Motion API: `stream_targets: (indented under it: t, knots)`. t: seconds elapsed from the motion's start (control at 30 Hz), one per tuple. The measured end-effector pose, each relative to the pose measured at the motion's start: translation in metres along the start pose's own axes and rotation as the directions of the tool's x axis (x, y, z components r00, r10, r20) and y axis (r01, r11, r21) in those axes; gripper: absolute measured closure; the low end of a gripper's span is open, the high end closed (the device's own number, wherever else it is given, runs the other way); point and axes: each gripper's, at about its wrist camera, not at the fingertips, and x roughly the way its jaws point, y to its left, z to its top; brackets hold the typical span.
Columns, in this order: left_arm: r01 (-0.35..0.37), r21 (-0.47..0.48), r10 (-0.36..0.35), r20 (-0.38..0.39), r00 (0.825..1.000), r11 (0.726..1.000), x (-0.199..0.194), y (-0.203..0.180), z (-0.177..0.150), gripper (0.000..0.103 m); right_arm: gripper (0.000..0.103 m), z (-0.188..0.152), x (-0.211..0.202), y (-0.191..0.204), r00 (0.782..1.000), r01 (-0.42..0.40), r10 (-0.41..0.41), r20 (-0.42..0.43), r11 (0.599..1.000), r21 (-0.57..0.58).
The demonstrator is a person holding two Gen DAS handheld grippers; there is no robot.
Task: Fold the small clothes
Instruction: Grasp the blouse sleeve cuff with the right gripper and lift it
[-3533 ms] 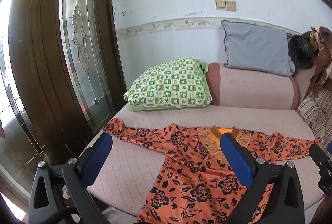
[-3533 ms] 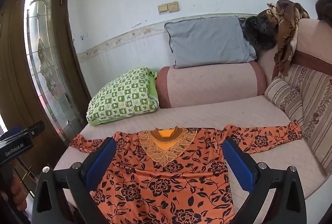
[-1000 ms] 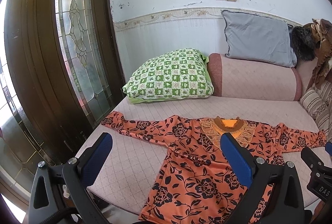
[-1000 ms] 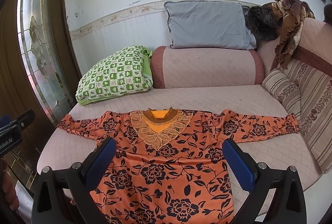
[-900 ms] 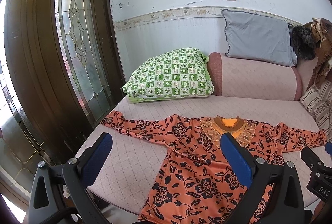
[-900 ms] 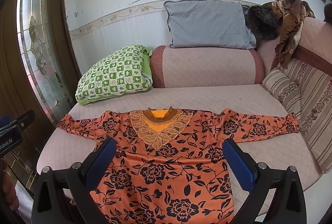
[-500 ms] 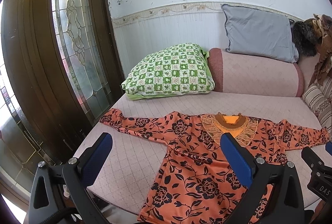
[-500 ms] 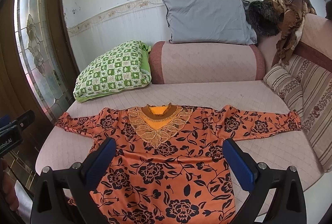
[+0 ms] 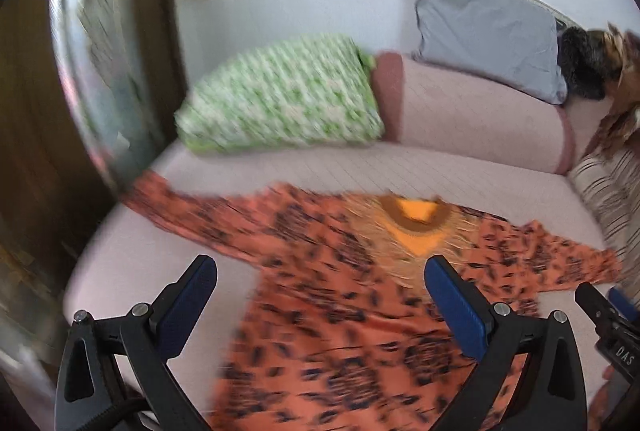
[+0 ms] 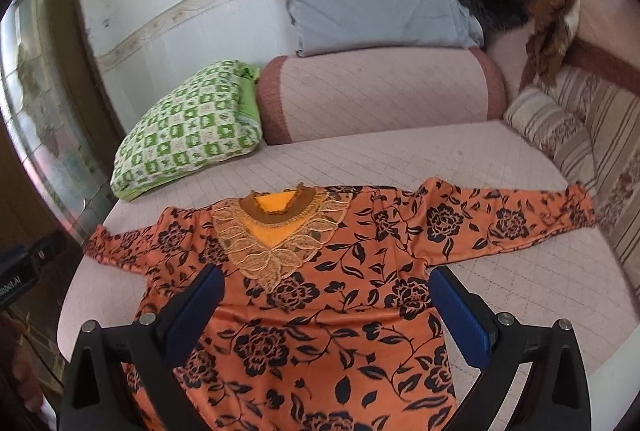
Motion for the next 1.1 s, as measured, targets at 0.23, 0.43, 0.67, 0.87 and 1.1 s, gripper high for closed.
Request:
stream_targets:
  t: [0.23, 0.43, 0.67, 0.87, 1.1]
  knots:
    - [0.038, -0.214, -0.053, -0.063, 0.997, 0.976, 0.118, -0.011, -0.006, 0.0, 0.008, 0.02, 0.088, -0.155, 0.996, 0.084, -0.084, -0.016, 0.922, 0.378]
    - [0.053, -0.183, -0.054, 0.001, 0.999, 0.982, 0.153, -0.021, -0.011, 0.0, 0.051, -0.004, 0.116, -0.342, 0.99, 0.064, -0.139, 0.019, 0.566, 0.822]
    - [0.037, -0.268, -0.05, -0.042, 0.998, 0.963, 0.191, -0.012, -0.006, 0.0, 0.055, -0.014, 0.138, -0.432, 0.991, 0.017, -0.131, 0.037, 0.39, 0.92]
    - [-0.002, -0.291, -0.026, -0.091, 0.996, 0.957, 0.207, -0.007, -0.011, 0.0, 0.093, 0.003, 0.169, -0.457, 0.988, 0.018, -0.148, 0.043, 0.383, 0.923]
    - [-0.071, -0.308, 0.048, -0.079, 0.996, 0.949, 0.196, 0.009, -0.006, 0.0, 0.095, 0.04, 0.155, -0.417, 0.983, -0.062, -0.119, 0.143, 0.515, 0.855]
